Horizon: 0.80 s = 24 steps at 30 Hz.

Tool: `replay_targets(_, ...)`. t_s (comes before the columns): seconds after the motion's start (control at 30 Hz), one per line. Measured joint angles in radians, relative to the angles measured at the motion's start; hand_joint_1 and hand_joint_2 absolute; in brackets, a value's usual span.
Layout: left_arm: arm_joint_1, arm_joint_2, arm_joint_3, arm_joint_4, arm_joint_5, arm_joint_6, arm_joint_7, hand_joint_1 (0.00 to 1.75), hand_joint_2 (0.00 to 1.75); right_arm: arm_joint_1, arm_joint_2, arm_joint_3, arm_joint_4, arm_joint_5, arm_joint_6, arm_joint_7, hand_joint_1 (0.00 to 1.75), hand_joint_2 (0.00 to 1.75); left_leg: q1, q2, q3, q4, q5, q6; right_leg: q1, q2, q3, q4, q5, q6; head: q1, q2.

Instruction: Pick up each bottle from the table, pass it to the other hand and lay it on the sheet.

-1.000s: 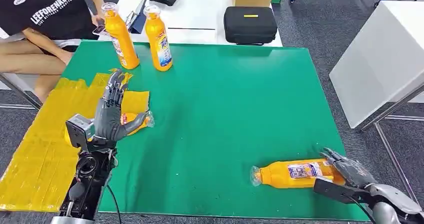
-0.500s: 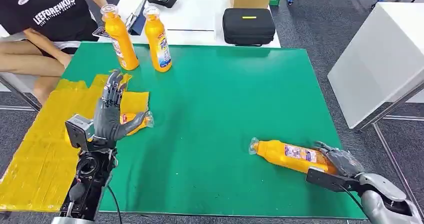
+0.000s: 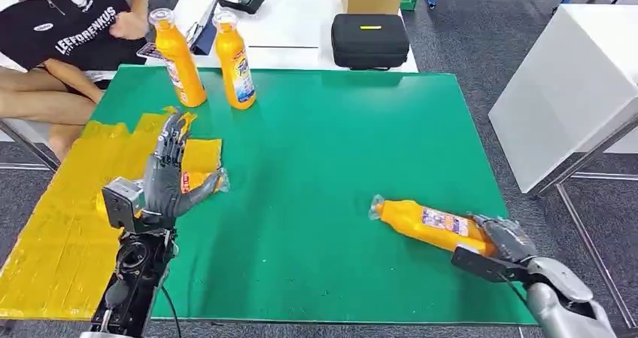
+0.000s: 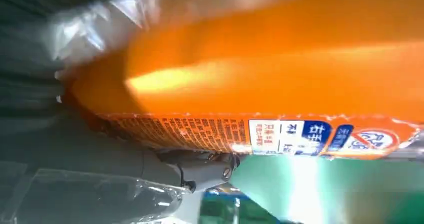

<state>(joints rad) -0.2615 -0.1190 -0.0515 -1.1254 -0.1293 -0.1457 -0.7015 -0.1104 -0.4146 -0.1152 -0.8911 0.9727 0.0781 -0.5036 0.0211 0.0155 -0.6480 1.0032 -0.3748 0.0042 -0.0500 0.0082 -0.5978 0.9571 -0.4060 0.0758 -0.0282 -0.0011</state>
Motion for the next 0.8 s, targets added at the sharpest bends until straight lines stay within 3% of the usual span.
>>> replay_targets(0.13, 0.010, -0.003, -0.001, 0.000, -0.025, 0.006, 0.000, 0.00, 1.75, -0.004, 0.068, -0.003, -0.017, -0.052, -0.115, -0.037, 1.75, 1.75, 0.001, -0.004, -0.006, 0.000, 0.004, 0.001, 0.001, -0.004, -0.002, 0.001, -0.001, 0.001, 0.000, 0.000)
replay_targets(0.33, 0.010, -0.027, -0.032, 0.000, -0.093, -0.007, 0.060, 0.00, 1.75, -0.054, 0.264, -0.017, -0.103, -0.184, -0.326, -0.111, 1.75, 1.75, 0.001, -0.004, -0.010, 0.000, 0.004, 0.001, 0.000, -0.004, -0.006, 0.001, -0.001, 0.001, 0.000, 0.000)
replay_targets(0.6, -0.013, -0.049, -0.076, 0.000, -0.038, -0.077, 0.103, 0.00, 1.75, -0.113, 0.440, 0.001, -0.113, -0.313, -0.386, -0.190, 1.75, 1.75, 0.000, -0.004, -0.012, 0.000, 0.004, 0.001, 0.000, -0.004, -0.009, 0.001, -0.001, 0.001, 0.000, 0.000)
replay_targets(0.8, -0.014, -0.060, -0.107, 0.000, 0.085, -0.169, 0.131, 0.00, 1.75, -0.129, 0.498, 0.086, -0.119, -0.422, -0.397, -0.195, 1.75, 1.75, 0.001, -0.004, -0.013, 0.000, 0.004, 0.001, 0.000, -0.004, -0.010, 0.001, -0.001, 0.001, 0.000, 0.000)
